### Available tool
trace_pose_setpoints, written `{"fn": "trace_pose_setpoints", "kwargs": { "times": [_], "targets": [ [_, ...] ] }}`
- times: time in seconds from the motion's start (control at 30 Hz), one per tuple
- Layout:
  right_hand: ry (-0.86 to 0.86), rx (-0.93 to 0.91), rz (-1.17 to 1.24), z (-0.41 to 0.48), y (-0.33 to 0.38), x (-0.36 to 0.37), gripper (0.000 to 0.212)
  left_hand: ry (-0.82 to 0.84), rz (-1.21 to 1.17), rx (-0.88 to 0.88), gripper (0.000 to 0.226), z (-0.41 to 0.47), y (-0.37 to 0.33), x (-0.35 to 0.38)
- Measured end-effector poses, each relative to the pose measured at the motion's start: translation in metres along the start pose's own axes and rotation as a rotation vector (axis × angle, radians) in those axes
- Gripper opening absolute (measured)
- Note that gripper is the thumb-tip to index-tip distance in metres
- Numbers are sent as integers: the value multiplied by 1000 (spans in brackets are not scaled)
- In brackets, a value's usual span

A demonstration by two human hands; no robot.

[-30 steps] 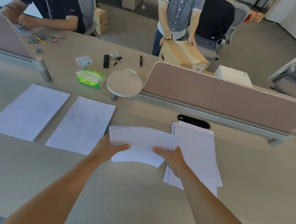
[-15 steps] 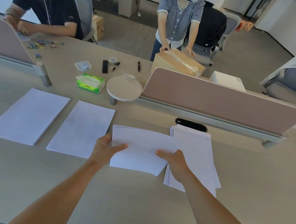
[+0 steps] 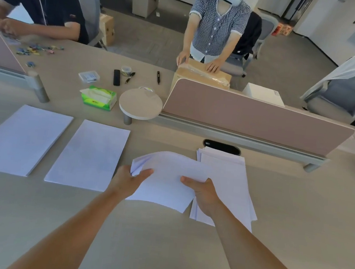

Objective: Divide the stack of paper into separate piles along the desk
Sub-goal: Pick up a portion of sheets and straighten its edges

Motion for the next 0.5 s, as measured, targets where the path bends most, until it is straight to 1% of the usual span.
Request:
{"fn": "trace_pose_setpoints", "kwargs": {
  "times": [0.03,0.1,0.17,0.2,0.27,0.3,0.33,0.4,0.43,0.5],
  "targets": [
    [-3,-3,2,-1,3,-2,41,-7,39,-16,62,2,-3,3],
    [-24,-11,12,-2,9,-9,34,-21,110,-63,57,1,-19,6],
    [-62,-11,29,-3,16,-19,23,-16,101,-37,51,2,-37,13],
    [-85,-6,33,-3,19,-24,19,-3,58,-8,45,4,-45,18],
    [-126,6,43,-2,26,-38,20,67,-154,32,16,6,-62,26],
    [-137,2,55,-1,30,-45,23,116,-232,39,12,7,-67,31],
    [-143,-6,72,1,35,-53,26,166,-258,45,16,9,-72,38],
    [-146,-21,107,5,43,-66,30,245,-211,33,19,9,-77,57],
    [-145,-26,118,8,47,-75,30,264,-186,30,16,12,-77,68],
    [-161,-19,97,17,53,-93,27,241,-167,-6,12,19,-79,90]
  ]
}}
Point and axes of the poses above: each hand's wrist, its own z-axis towards the middle knuckle, its own x-axis out of the palm, y = z × x, the point moved 4 cm from there along z, towards the middle knuckle, and after that the axes turned 3 degrees about -y, right-handed, at the moved point
